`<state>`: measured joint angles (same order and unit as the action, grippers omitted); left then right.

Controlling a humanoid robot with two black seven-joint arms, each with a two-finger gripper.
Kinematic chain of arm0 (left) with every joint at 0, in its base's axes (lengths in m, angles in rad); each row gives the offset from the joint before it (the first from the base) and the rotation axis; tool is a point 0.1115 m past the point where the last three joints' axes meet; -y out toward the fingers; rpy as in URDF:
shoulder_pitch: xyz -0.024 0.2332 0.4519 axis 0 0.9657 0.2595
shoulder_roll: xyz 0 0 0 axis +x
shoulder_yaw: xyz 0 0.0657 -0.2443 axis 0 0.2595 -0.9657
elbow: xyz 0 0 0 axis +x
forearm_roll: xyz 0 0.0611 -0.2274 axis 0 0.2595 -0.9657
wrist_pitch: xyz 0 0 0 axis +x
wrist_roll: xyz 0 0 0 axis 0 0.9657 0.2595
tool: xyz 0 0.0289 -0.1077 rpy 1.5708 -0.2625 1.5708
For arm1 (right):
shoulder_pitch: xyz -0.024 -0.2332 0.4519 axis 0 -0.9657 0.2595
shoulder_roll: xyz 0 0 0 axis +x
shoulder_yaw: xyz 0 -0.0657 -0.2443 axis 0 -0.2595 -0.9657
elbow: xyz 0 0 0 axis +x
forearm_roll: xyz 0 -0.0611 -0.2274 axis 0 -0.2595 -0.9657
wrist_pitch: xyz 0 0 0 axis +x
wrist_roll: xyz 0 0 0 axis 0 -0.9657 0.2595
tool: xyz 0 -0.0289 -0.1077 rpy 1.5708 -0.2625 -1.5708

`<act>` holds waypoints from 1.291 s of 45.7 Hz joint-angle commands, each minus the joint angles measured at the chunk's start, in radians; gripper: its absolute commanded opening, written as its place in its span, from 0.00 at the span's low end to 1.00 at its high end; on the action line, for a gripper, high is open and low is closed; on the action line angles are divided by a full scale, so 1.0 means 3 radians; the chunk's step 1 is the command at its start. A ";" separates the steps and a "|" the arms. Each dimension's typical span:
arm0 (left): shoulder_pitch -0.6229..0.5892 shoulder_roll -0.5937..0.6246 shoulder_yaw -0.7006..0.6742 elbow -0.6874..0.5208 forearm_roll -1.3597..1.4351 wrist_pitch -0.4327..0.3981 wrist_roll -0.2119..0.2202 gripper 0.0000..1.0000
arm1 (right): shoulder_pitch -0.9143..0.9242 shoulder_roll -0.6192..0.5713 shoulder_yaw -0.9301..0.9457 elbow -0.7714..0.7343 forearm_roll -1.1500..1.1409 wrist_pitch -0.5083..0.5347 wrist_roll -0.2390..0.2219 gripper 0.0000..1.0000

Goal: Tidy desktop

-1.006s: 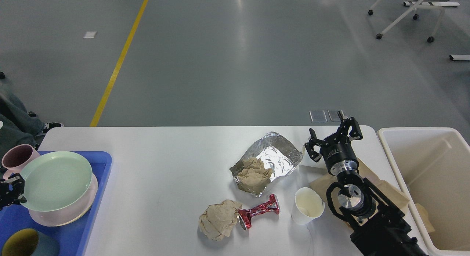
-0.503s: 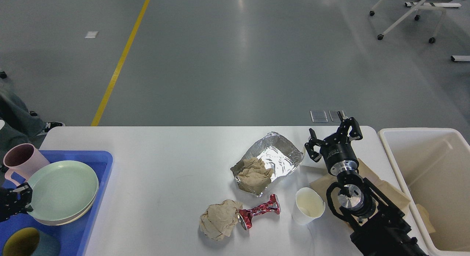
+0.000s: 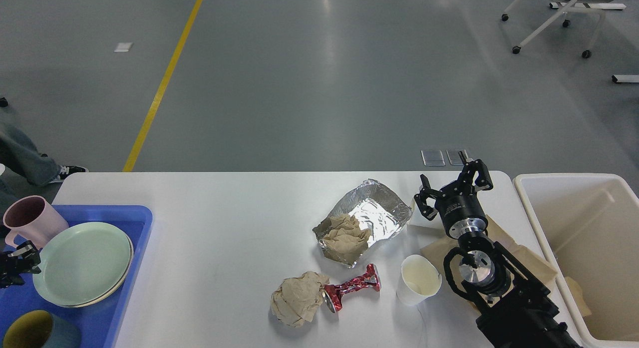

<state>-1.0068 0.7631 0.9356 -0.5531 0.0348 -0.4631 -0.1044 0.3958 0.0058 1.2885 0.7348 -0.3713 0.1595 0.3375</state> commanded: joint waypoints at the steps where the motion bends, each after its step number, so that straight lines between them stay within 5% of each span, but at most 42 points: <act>1: -0.0019 0.0018 0.0000 -0.0099 0.0007 0.0030 0.0000 0.89 | 0.0000 0.0001 0.0000 0.0000 0.0000 0.0000 0.0000 1.00; 17: -0.0371 0.0171 0.0000 -0.0140 0.0017 -0.0016 0.0000 0.96 | 0.0000 0.0001 0.0000 0.0000 0.0000 0.0000 0.0000 1.00; 30: -0.1118 0.0258 -0.0280 -0.0155 -0.0024 -0.0588 -0.0010 0.96 | 0.0000 0.0001 0.0000 0.0000 0.0000 0.0000 0.0000 1.00; 38: -0.0848 0.0503 -0.1445 -0.0278 0.0002 -0.0722 -0.0025 0.96 | -0.0005 0.0001 0.0000 0.0000 0.0000 0.0000 0.0000 1.00; 46: -0.0056 0.0540 -0.3285 -0.0278 -0.0029 -0.0732 -0.0051 0.96 | 0.0000 0.0001 0.0000 0.0000 0.0000 0.0000 0.0000 1.00; 54: 0.0813 0.0060 -0.5167 -0.0283 -0.0029 -0.0762 -0.0051 0.96 | 0.0000 0.0001 0.0000 0.0000 0.0000 0.0000 0.0000 1.00; 59: 0.1193 -0.0308 -0.5904 -0.0288 -0.0029 -0.0752 -0.0051 0.96 | 0.0000 -0.0004 0.0000 0.0000 0.0000 0.0000 0.0000 1.00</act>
<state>-0.7645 0.7783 -0.6040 -0.6388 0.0260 -0.6919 -0.1202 0.3957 0.0056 1.2885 0.7349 -0.3712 0.1596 0.3375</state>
